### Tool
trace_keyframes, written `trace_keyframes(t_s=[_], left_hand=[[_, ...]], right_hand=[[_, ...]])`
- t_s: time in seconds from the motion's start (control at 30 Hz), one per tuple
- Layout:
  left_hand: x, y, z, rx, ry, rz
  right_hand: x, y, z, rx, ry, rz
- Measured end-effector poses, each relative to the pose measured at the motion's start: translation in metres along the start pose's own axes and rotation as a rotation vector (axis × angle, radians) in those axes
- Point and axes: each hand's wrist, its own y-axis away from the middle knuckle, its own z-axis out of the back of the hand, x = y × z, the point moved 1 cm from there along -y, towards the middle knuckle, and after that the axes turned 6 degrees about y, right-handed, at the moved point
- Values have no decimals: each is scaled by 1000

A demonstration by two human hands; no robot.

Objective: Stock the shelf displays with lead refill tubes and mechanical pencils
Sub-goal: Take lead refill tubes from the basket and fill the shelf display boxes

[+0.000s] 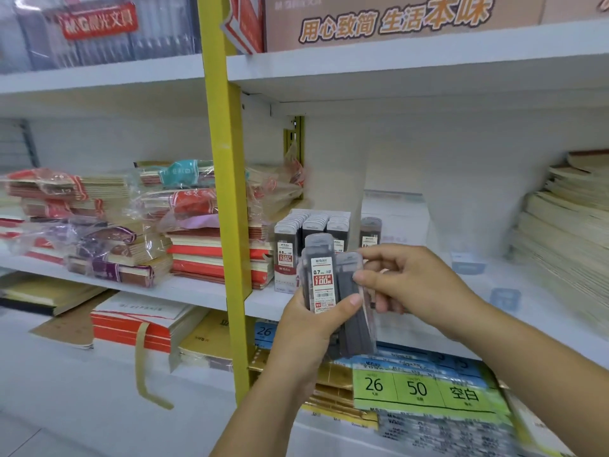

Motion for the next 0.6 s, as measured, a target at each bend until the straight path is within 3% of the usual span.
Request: trace_keyframes(t_s=[0.2, 0.3, 0.43, 0.6], left_hand=[[-8, -3, -1, -2, -1, 37], [-3, -5, -7, -45, 1, 58], [-4, -9, -13, -25, 20, 53], [-12, -15, -9, -85, 50, 17]], right_hand=[[10, -8, 30, 2, -100, -21], [11, -8, 31, 55, -21, -11], [10, -11, 36, 6, 99, -1], [11, -21, 49, -10, -6, 0]])
